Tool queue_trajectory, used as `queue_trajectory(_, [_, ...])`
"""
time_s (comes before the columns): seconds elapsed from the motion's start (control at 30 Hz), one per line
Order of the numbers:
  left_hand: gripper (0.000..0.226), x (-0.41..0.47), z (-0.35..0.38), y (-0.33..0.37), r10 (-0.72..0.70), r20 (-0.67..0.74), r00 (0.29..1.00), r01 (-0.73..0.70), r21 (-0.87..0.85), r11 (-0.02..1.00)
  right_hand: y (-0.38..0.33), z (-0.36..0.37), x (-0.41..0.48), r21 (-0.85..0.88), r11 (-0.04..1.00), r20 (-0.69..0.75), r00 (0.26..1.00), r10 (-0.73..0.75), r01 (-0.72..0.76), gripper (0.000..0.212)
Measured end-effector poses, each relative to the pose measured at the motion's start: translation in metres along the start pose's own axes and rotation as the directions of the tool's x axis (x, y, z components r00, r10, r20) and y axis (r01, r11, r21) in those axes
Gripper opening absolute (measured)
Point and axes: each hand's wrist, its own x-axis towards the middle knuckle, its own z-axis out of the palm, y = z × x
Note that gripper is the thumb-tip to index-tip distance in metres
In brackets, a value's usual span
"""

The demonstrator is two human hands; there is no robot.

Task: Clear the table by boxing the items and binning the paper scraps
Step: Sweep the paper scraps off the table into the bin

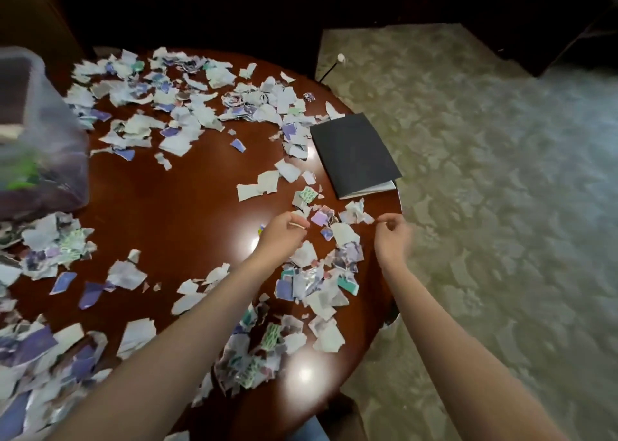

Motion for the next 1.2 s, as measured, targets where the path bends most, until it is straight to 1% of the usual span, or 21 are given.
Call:
queue_trajectory(0.07, [0.018, -0.003, 0.002, -0.001, 0.065, -0.03, 0.997, -0.062, 0.098, 0.993, 0.008, 0.001, 0.011, -0.114, 0.989, 0.071, 0.993, -0.091, 0.099, 0.017])
queue_trajectory(0.1, [0.019, -0.006, 0.002, -0.001, 0.109, -0.003, 0.994, -0.107, 0.156, 0.982, 0.011, 0.003, 0.016, -0.17, 0.974, 0.122, 0.984, -0.131, 0.151, 0.024])
queue_trajectory(0.13, [0.022, -0.008, 0.003, -0.002, 0.162, 0.066, 0.985, -0.174, 0.251, 0.952, 0.014, 0.006, 0.021, -0.205, 0.958, 0.169, 0.971, -0.169, 0.202, 0.03])
queue_trajectory(0.17, [0.029, -0.01, 0.003, -0.003, 0.211, 0.177, 0.961, -0.266, 0.392, 0.881, 0.015, 0.01, 0.025, -0.219, 0.945, 0.206, 0.958, -0.199, 0.244, 0.035])
queue_trajectory(0.2, [0.04, -0.012, 0.005, -0.006, 0.233, 0.307, 0.923, -0.367, 0.515, 0.774, 0.015, 0.015, 0.028, -0.21, 0.938, 0.226, 0.947, -0.228, 0.276, 0.038])
queue_trajectory(0.23, [0.052, -0.015, 0.008, -0.011, 0.223, 0.416, 0.881, -0.448, 0.59, 0.672, 0.013, 0.02, 0.028, -0.189, 0.938, 0.241, 0.939, -0.244, 0.292, 0.04])
queue_trajectory(0.27, [0.065, -0.016, 0.011, -0.017, 0.186, 0.486, 0.854, -0.49, 0.633, 0.599, 0.012, 0.026, 0.029, -0.158, 0.936, 0.248, 0.931, -0.27, 0.313, 0.04])
queue_trajectory(0.3, [0.077, -0.016, 0.013, -0.022, 0.145, 0.518, 0.843, -0.505, 0.668, 0.547, 0.012, 0.032, 0.028, -0.139, 0.93, 0.245, 0.922, -0.299, 0.339, 0.039])
queue_trajectory(0.37, [0.096, -0.012, 0.019, -0.036, 0.135, 0.534, 0.835, -0.535, 0.728, 0.428, 0.016, 0.045, 0.024, -0.172, 0.885, 0.237, 0.891, -0.388, 0.432, 0.034])
queue_trajectory(0.43, [0.107, -0.006, 0.027, -0.049, 0.153, 0.535, 0.831, -0.555, 0.777, 0.298, 0.023, 0.054, 0.02, -0.236, 0.794, 0.272, 0.823, -0.5, 0.56, 0.032])
queue_trajectory(0.47, [0.109, -0.003, 0.03, -0.053, 0.159, 0.529, 0.833, -0.552, 0.791, 0.264, 0.027, 0.057, 0.02, -0.222, 0.755, 0.304, 0.78, -0.548, 0.617, 0.032])
queue_trajectory(0.53, [0.11, 0.003, 0.032, -0.056, 0.18, 0.5, 0.847, -0.531, 0.801, 0.277, 0.032, 0.058, 0.024, -0.139, 0.707, 0.363, 0.7, -0.615, 0.693, 0.032])
queue_trajectory(0.6, [0.11, 0.007, 0.032, -0.055, 0.21, 0.476, 0.854, -0.52, 0.797, 0.306, 0.036, 0.057, 0.028, -0.074, 0.679, 0.403, 0.644, -0.65, 0.731, 0.036])
queue_trajectory(0.67, [0.108, 0.006, 0.03, -0.053, 0.234, 0.469, 0.852, -0.523, 0.791, 0.318, 0.039, 0.056, 0.031, -0.036, 0.638, 0.423, 0.591, -0.687, 0.769, 0.048])
queue_trajectory(0.73, [0.105, 0.004, 0.027, -0.052, 0.225, 0.466, 0.856, -0.517, 0.768, 0.378, 0.041, 0.054, 0.032, -0.018, 0.607, 0.431, 0.554, -0.712, 0.794, 0.058])
queue_trajectory(0.8, [0.1, -0.001, 0.027, -0.052, 0.217, 0.438, 0.872, -0.486, 0.733, 0.476, 0.043, 0.052, 0.033, -0.016, 0.583, 0.457, 0.525, -0.718, 0.812, 0.053])
queue_trajectory(0.9, [0.088, -0.009, 0.033, -0.052, 0.279, 0.367, 0.887, -0.461, 0.701, 0.545, 0.046, 0.047, 0.03, -0.03, 0.527, 0.511, 0.466, -0.722, 0.849, 0.04])
queue_trajectory(1.0, [0.076, -0.016, 0.039, -0.053, 0.316, 0.302, 0.899, -0.435, 0.688, 0.58, 0.054, 0.035, 0.022, -0.029, 0.527, 0.519, 0.464, -0.718, 0.849, 0.043])
queue_trajectory(1.07, [0.074, -0.02, 0.042, -0.052, 0.315, 0.267, 0.911, -0.408, 0.694, 0.594, 0.06, 0.027, 0.018, -0.03, 0.532, 0.537, 0.463, -0.705, 0.846, 0.046])
queue_trajectory(1.13, [0.082, -0.023, 0.045, -0.05, 0.293, 0.222, 0.93, -0.359, 0.724, 0.589, 0.064, 0.022, 0.014, -0.068, 0.507, 0.568, 0.451, -0.689, 0.859, 0.052])
queue_trajectory(1.2, [0.093, -0.024, 0.047, -0.05, 0.225, 0.186, 0.956, -0.287, 0.745, 0.602, 0.066, 0.022, 0.011, -0.161, 0.445, 0.596, 0.446, -0.668, 0.881, 0.059])
